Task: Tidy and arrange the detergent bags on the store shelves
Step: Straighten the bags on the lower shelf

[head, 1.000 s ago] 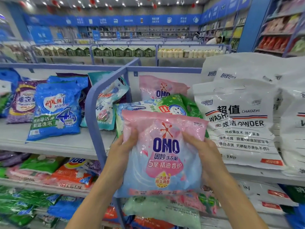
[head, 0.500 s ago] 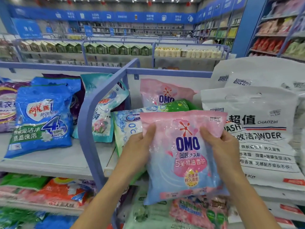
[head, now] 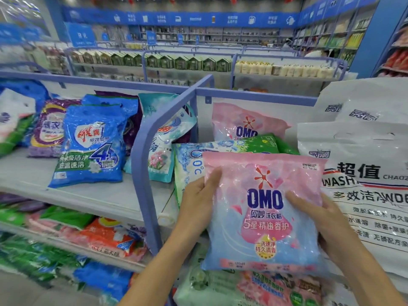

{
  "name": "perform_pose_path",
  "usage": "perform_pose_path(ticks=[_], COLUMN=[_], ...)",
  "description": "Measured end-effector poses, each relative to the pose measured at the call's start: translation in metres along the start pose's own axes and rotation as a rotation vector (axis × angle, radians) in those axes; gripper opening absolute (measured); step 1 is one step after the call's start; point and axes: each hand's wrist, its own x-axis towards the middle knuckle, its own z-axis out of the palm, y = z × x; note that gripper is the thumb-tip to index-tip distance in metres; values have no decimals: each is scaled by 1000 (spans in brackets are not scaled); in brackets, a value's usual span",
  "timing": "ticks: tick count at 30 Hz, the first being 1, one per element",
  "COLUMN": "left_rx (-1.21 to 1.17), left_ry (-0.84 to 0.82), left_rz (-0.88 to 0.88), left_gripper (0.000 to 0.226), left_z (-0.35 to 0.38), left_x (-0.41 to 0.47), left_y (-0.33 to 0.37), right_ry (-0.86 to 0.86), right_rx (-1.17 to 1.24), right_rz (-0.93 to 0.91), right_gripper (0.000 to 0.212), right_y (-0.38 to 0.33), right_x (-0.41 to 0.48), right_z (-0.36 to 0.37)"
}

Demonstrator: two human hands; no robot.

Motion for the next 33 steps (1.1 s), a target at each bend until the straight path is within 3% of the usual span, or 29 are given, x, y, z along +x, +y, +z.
perform_pose_path(ticks=[6,11,16,18,22,27,33], left_rx=[-169,-253,-299,-275,-219,-247,-278], left_ry=[139,295,336,388,431,449,329], left_rz=[-92,-106,-109,-62,44,157,177], left_gripper=[65,59,55,41,33,14,16], left_z=[-19,-55,-113,-137,-192,-271,-341], left_x=[-31,-70,-101,-102,-91,-43,36], left_y=[17,18,8,7,7,13,29], right_ry=[33,-38,-163,-199,-223,-207,1], right_rx=[29,169,229,229,185,142,85], right_rz=[-59,26,71,70,-4,-129,-264], right_gripper=[28,25,15,16,26,4,13], right_y=[9,24,35,40,49,49,32], right_x=[-14,-38,-66,-73,-77,-69,-34], right_z=[28,64,113,140,201,293,377])
